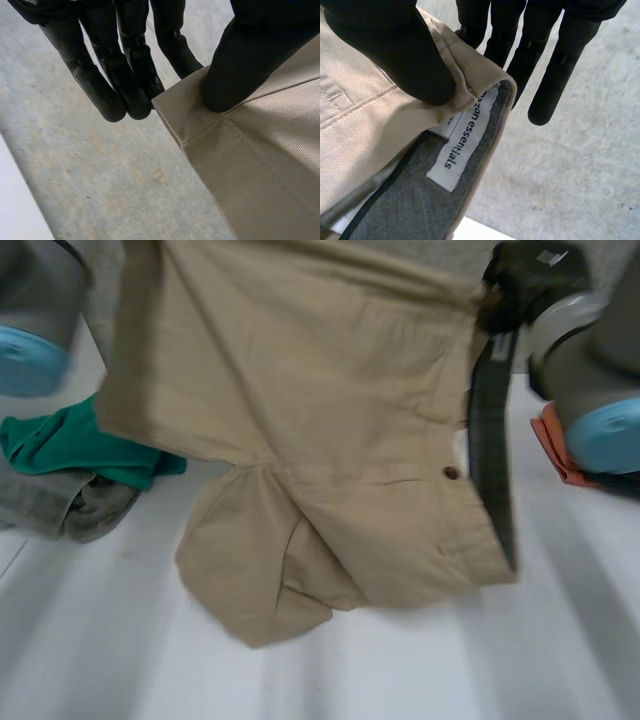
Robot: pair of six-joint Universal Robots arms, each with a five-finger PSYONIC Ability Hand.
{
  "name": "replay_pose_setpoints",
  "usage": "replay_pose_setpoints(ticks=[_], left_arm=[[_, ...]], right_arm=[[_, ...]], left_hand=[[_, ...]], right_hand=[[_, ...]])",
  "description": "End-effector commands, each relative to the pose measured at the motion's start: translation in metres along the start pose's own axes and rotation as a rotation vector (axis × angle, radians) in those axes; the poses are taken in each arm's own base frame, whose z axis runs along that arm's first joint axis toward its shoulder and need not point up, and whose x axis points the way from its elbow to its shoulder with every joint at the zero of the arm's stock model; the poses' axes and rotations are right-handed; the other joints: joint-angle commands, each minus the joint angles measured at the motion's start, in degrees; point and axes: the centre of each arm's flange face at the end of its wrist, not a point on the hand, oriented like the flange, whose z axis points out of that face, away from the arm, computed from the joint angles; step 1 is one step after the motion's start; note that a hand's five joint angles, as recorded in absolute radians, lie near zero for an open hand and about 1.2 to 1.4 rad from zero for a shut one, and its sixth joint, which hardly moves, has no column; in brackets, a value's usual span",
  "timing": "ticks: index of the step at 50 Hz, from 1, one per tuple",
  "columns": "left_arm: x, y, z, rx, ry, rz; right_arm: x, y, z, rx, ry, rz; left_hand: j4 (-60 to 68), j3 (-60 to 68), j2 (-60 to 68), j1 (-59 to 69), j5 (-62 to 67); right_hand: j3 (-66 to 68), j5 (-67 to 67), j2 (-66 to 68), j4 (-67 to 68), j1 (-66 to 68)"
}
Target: Fold the laundry.
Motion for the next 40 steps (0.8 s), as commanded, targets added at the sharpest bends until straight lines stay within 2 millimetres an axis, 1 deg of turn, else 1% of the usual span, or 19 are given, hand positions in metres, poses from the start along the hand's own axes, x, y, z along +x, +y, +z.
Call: replay_pose_setpoints(ticks=[1,2,3,4,5,13,16,17,19,21,22,24,26,27,29,30,34,37,40], left_arm=[[0.039,0.091,0.029,0.009,0.002,0.059],[0.043,0.105,0.030,-0.003,-0.014,0.067],[0.043,0.107,0.030,-0.010,-0.026,0.067],[0.044,0.113,0.028,-0.037,-0.051,0.061],[0.042,0.114,0.027,-0.048,-0.068,0.057],[0.038,0.086,0.005,-0.131,-0.074,0.023],[0.040,0.068,-0.020,-0.192,-0.037,0.013],[0.043,0.062,-0.039,-0.238,-0.009,0.011],[0.046,0.060,-0.053,-0.279,0.015,0.012],[0.052,0.056,-0.084,-0.358,0.070,0.013],[0.057,0.056,-0.108,-0.420,0.115,0.015],[0.061,0.055,-0.142,-0.504,0.174,0.015],[0.065,0.055,-0.165,-0.557,0.220,0.005],[0.071,0.056,-0.191,-0.611,0.276,-0.010],[0.076,0.056,-0.211,-0.649,0.325,-0.032],[0.082,0.056,-0.231,-0.682,0.381,-0.053],[0.103,0.070,-0.278,-0.802,0.523,-0.096],[0.109,0.083,-0.284,-0.851,0.531,-0.095],[0.112,0.097,-0.280,-0.880,0.502,-0.075]], right_arm=[[-0.022,0.066,0.043,0.111,0.112,-0.164],[-0.022,0.071,0.050,0.154,0.153,-0.217],[-0.021,0.074,0.053,0.162,0.176,-0.249],[-0.020,0.076,0.055,0.168,0.203,-0.306],[-0.019,0.077,0.055,0.161,0.210,-0.325],[-0.022,0.076,0.026,-0.007,0.025,-0.364],[-0.021,0.072,-0.001,-0.134,-0.146,-0.356],[-0.019,0.072,-0.013,-0.189,-0.214,-0.354],[-0.018,0.072,-0.026,-0.241,-0.278,-0.351],[-0.013,0.074,-0.044,-0.320,-0.362,-0.356],[-0.009,0.077,-0.055,-0.372,-0.410,-0.366],[0.000,0.082,-0.069,-0.433,-0.462,-0.390],[0.005,0.085,-0.077,-0.462,-0.487,-0.401],[0.010,0.090,-0.084,-0.481,-0.515,-0.418],[0.014,0.096,-0.091,-0.494,-0.546,-0.431],[0.016,0.102,-0.097,-0.503,-0.582,-0.442],[0.018,0.124,-0.106,-0.480,-0.689,-0.470],[0.016,0.139,-0.103,-0.463,-0.691,-0.471],[0.012,0.156,-0.092,-0.394,-0.665,-0.481]], left_hand=[[11.33,11.87,11.41,13.43,13.27],[-14.29,-13.75,-14.22,-12.19,-12.36],[-28.70,-28.16,-28.63,-26.60,-26.77],[-56.99,-56.45,-56.92,-54.89,-55.06],[-58.67,-58.13,-58.59,-56.57,-56.73],[-58.67,-58.13,-58.59,-56.57,-56.73],[-58.67,-58.13,-58.59,-56.57,-56.73],[-58.67,-58.13,-58.59,-56.57,-56.73],[-58.67,-58.13,-58.59,-56.57,-56.73],[-58.67,-58.13,-58.59,-56.57,-56.73],[-58.67,-58.13,-58.59,-56.57,-56.73],[-46.56,-46.02,-46.49,-44.46,-44.62],[-40.14,-39.60,-40.07,-38.04,-38.21],[-34.63,-34.09,-34.55,-32.52,-32.69],[-28.87,-28.33,-28.80,-26.77,-26.94],[-26.19,-25.65,-26.11,-24.09,-24.25],[-26.66,-26.12,-26.58,-24.55,-24.72],[-32.02,-31.48,-31.94,-29.91,-30.08],[-36.73,-36.19,-36.65,-34.63,-34.79]], right_hand=[[-15.56,-15.45,-15.03,-16.10,-12.51],[-38.87,-38.76,-38.34,-39.41,-35.82],[-43.10,-42.99,-42.57,-43.64,-40.05],[-52.14,-52.02,-51.60,-52.68,-49.08],[-58.12,-58.01,-57.58,-58.66,-55.06],[-58.12,-58.01,-57.58,-58.66,-55.06],[-58.12,-58.01,-57.58,-58.66,-55.06],[-58.12,-58.01,-57.58,-58.66,-55.06],[-58.12,-58.01,-57.58,-58.66,-55.06],[-58.12,-58.01,-57.58,-58.66,-55.06],[-57.66,-57.55,-57.12,-58.20,-54.61],[-49.25,-49.14,-48.72,-49.79,-46.20],[-47.02,-46.91,-46.49,-47.56,-43.97],[-43.85,-43.74,-43.31,-44.39,-40.80],[-39.47,-39.36,-38.93,-40.01,-36.41],[-34.12,-34.00,-33.58,-34.66,-31.06],[-33.56,-33.44,-33.02,-34.10,-30.50],[-33.72,-33.61,-33.19,-34.26,-30.67],[-35.57,-35.46,-35.04,-36.11,-32.52]])
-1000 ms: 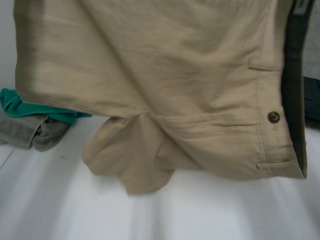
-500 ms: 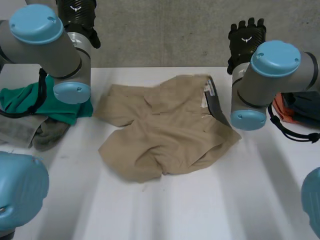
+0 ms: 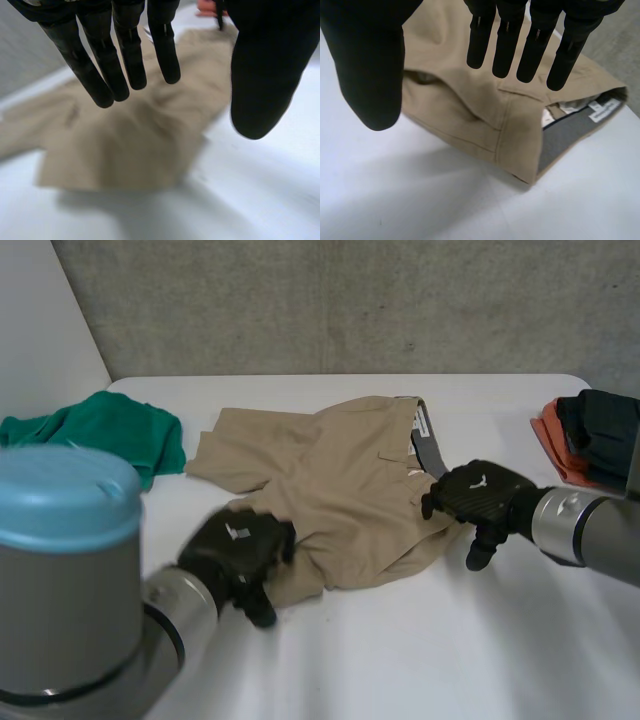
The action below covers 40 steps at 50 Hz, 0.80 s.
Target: Fold the laundry.
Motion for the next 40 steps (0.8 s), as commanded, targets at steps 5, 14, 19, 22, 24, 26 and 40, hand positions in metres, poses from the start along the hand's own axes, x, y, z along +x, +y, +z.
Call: replay_pose_setpoints(ticks=[5,14,19,22,24,26,40], left_arm=[[-0.004,0.023,0.046,-0.074,-0.080,0.002],[-0.018,0.030,0.085,-0.067,-0.182,0.086],[-0.020,0.027,0.103,-0.007,-0.237,0.127],[-0.017,0.024,0.112,0.039,-0.255,0.159],[-0.016,0.026,0.122,0.064,-0.271,0.188],[-0.016,0.028,0.129,0.072,-0.282,0.211],[-0.044,-0.007,0.096,0.154,-0.397,0.260]], right_arm=[[-0.005,0.027,0.053,0.156,0.086,-0.067],[-0.011,0.039,0.079,0.197,0.130,-0.117],[-0.012,0.041,0.084,0.187,0.162,-0.139],[-0.011,0.038,0.083,0.192,0.194,-0.143],[-0.010,0.035,0.080,0.188,0.214,-0.140],[-0.011,0.033,0.076,0.183,0.219,-0.133],[-0.020,0.016,0.025,0.035,0.220,-0.055]], left_hand=[[-9.22,-9.48,-9.57,-9.51,-9.13],[-9.73,-9.99,-10.08,-10.02,-9.64],[-4.87,-5.13,-5.21,-5.15,-4.77],[1.01,0.75,0.66,0.72,1.11],[6.22,5.95,5.87,5.93,6.31],[11.10,10.84,10.75,10.81,11.19],[45.76,45.50,45.41,45.47,45.85]], right_hand=[[-0.43,-0.69,-0.37,-0.64,-0.45],[5.60,5.34,5.66,5.40,5.58],[33.79,33.54,33.85,33.59,33.78],[50.05,49.79,50.11,49.85,50.03],[50.05,49.79,50.11,49.85,50.03],[50.05,49.79,50.11,49.85,50.03],[50.05,49.79,50.11,49.85,50.03]])
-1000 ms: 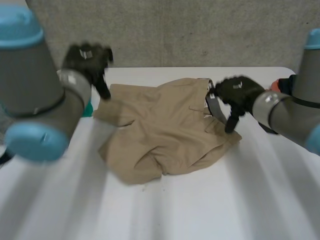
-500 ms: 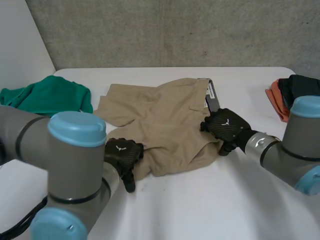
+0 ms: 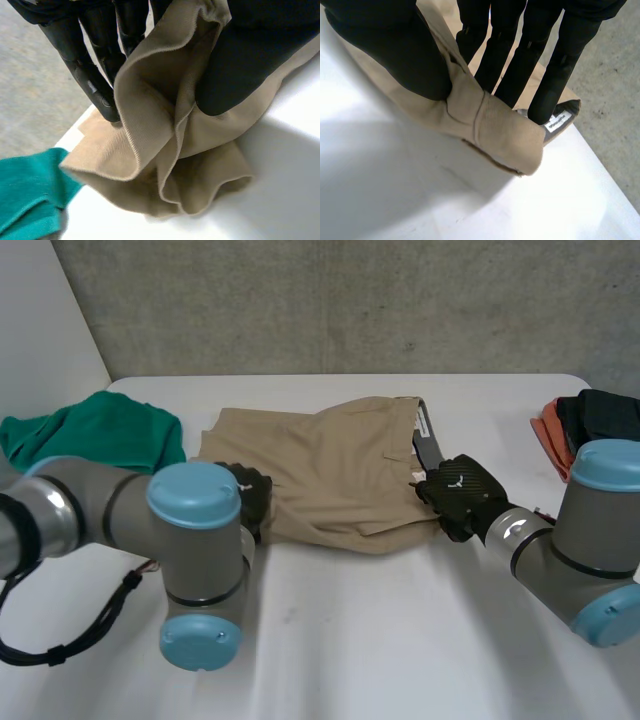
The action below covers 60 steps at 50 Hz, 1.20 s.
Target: Fold the laundry.
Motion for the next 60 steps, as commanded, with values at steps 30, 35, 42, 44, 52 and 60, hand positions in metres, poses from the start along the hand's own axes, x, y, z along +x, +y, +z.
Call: replay_pose_setpoints(ticks=[30,35,42,44,52,60], left_arm=[[-0.049,0.003,-0.072,-0.218,0.309,0.100],[-0.054,-0.025,-0.027,-0.081,0.220,0.076],[-0.067,-0.059,0.021,0.054,0.100,0.010],[-0.067,-0.066,0.035,0.085,0.077,0.002],[-0.062,-0.076,0.073,0.130,0.010,-0.011],[-0.042,-0.064,0.102,0.160,-0.014,0.033]], right_arm=[[-0.023,-0.011,-0.103,-0.545,-0.329,-0.160],[-0.003,-0.016,-0.067,-0.486,-0.120,-0.091],[0.037,-0.030,-0.024,-0.313,0.159,0.023],[0.043,-0.031,-0.010,-0.266,0.199,0.019],[0.053,-0.018,0.032,-0.239,0.293,-0.052],[0.054,-0.007,0.061,-0.184,0.362,-0.104]], left_hand=[[11.59,12.13,12.00,13.84,13.69],[11.59,12.13,12.00,13.84,13.69],[11.59,12.13,12.00,13.84,13.69],[11.59,12.13,12.00,13.84,13.69],[11.59,12.13,12.00,13.84,13.69],[11.59,12.13,12.00,13.84,13.69]], right_hand=[[12.01,12.48,12.43,11.63,17.21],[12.01,12.48,12.43,11.63,17.21],[12.01,12.48,12.43,11.63,17.21],[12.01,12.48,12.43,11.63,17.21],[12.01,12.48,12.43,11.63,17.21],[12.01,12.48,12.43,11.63,17.21]])
